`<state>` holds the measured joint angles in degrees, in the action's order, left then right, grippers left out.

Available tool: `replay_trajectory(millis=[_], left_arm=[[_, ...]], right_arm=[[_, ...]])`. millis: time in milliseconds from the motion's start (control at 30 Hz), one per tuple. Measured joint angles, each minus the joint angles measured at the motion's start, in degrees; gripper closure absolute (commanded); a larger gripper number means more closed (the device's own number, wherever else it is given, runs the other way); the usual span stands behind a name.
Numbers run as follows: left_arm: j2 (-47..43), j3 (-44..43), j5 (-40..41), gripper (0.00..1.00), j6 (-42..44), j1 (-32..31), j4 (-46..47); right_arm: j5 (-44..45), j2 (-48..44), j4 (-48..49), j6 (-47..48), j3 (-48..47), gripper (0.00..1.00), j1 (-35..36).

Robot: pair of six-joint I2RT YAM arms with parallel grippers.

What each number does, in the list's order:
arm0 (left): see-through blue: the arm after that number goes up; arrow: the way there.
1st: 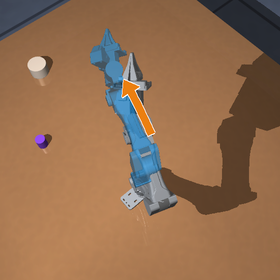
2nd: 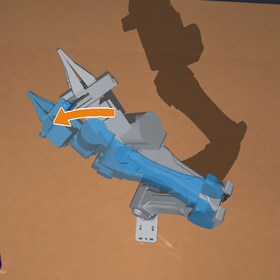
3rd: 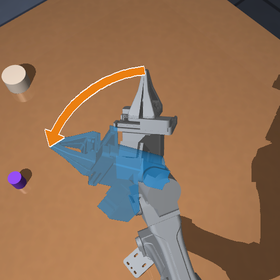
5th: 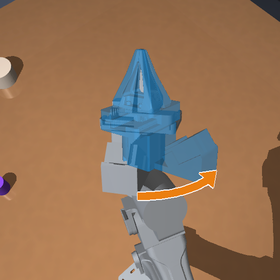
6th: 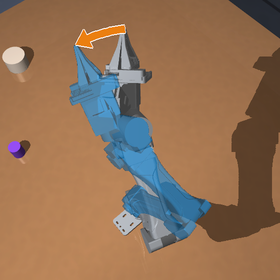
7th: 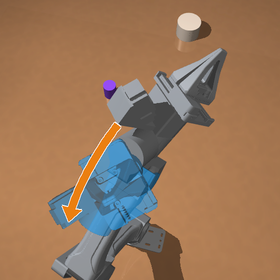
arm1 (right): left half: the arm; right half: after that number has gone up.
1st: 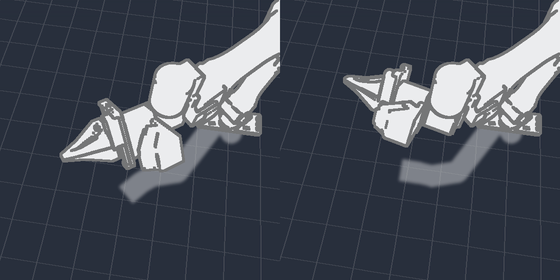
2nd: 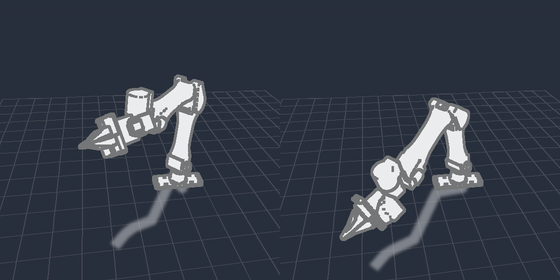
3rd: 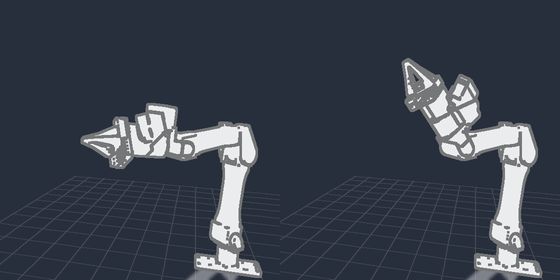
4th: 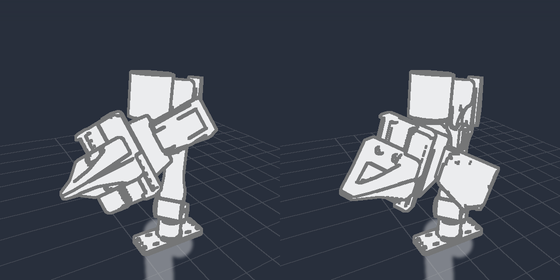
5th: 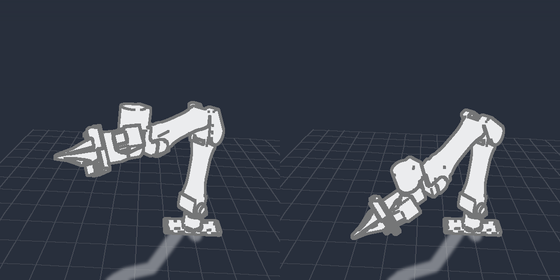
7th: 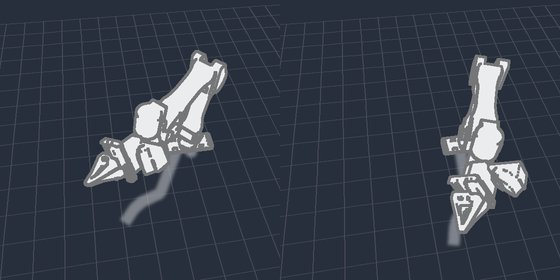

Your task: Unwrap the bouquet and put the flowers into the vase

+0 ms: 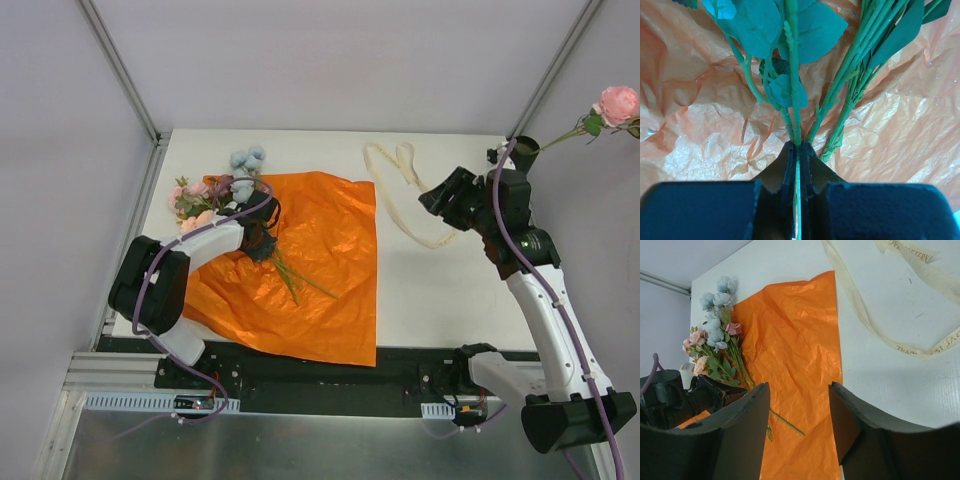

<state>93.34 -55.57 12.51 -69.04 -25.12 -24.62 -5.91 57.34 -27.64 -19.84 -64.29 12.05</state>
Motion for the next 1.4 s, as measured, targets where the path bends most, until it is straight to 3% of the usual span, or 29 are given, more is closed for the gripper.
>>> replay_trajectory(millis=[433,500,567,733,767,800,833,867,1000,1100,1167,1400], left_arm=[[-7.4,0.0,2.1,1.00,1.9,0.0,-2.0],[-8.0,-0.2,2.4,0.92,2.5,0.0,-2.3],[-8.1,-0.4,2.8,1.00,3.1,0.0,-2.3],[-8.0,-0.5,2.5,1.00,4.0,0.0,-2.4],[-8.0,-0.5,2.5,0.97,4.0,0.0,-2.4],[-8.0,-0.5,2.6,0.87,4.0,0.0,-2.5],[-8.0,-0.5,2.6,0.89,4.0,0.0,-2.5],[-8.0,-0.5,2.6,1.00,4.2,0.0,-2.6],[-7.9,-0.5,2.5,1.00,4.7,0.0,-2.7],[-7.7,-0.5,2.5,0.82,4.8,0.0,-2.7],[-7.5,-0.5,2.4,1.00,5.3,0.0,-2.7],[-5.7,-0.5,1.0,1.00,5.7,0.0,-2.2]], right_arm=[[-0.9,-1.4,-0.2,-0.3,0.0,0.43,0.0],[-1.0,-1.4,-0.2,-0.5,0.0,0.43,0.0],[-1.0,-1.4,-0.2,-0.6,0.0,0.43,0.0],[-1.6,-1.4,-0.2,-0.7,0.0,0.42,0.0],[-1.7,-1.4,-0.2,-0.7,0.0,0.42,0.0],[-1.7,-1.4,-0.2,-0.7,0.0,0.42,0.0],[-1.9,-1.4,-0.2,-0.7,0.0,0.42,0.0],[-1.9,-1.5,-0.3,-0.7,0.0,0.42,0.1],[-1.9,-2.0,-0.9,-0.7,0.0,0.42,0.1],[-1.9,-2.4,-1.0,-0.7,0.0,0.42,0.1],[-1.9,-2.6,-1.2,-0.7,0.0,0.42,0.1],[-1.9,-2.6,-1.4,-0.7,0.0,0.42,0.1]])
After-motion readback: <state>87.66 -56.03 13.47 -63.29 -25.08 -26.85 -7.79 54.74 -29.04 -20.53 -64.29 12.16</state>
